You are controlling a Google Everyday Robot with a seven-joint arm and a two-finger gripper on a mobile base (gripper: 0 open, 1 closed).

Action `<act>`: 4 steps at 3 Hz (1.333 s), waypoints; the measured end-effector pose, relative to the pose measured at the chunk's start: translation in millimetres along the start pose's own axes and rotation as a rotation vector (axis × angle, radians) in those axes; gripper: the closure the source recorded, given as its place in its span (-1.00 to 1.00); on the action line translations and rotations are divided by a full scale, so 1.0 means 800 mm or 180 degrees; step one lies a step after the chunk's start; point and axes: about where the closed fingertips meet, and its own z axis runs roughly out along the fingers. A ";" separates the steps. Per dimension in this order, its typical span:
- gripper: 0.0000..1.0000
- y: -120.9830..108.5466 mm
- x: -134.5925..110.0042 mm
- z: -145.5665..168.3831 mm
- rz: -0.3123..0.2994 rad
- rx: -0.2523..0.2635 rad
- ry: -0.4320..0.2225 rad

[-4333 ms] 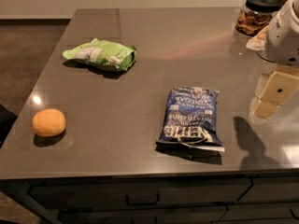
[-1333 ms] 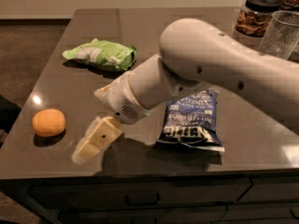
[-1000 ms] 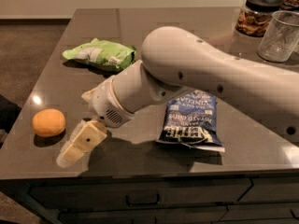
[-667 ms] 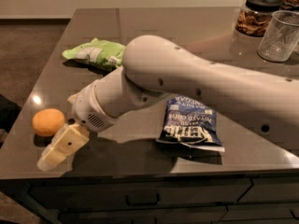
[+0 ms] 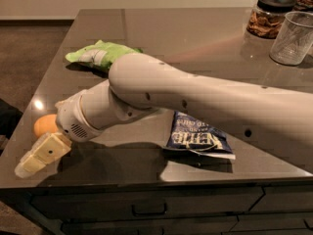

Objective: Pick orange

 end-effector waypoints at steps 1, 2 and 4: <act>-1.00 -0.006 -0.008 0.012 -0.0016 0.0014 -0.0129; -0.95 -0.006 -0.009 0.013 -0.0024 0.0017 -0.0135; 0.10 -0.001 -0.014 0.014 -0.0057 0.0014 -0.0128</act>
Offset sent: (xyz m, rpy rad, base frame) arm 0.0053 0.0107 0.0003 0.0366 -0.0079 -0.0048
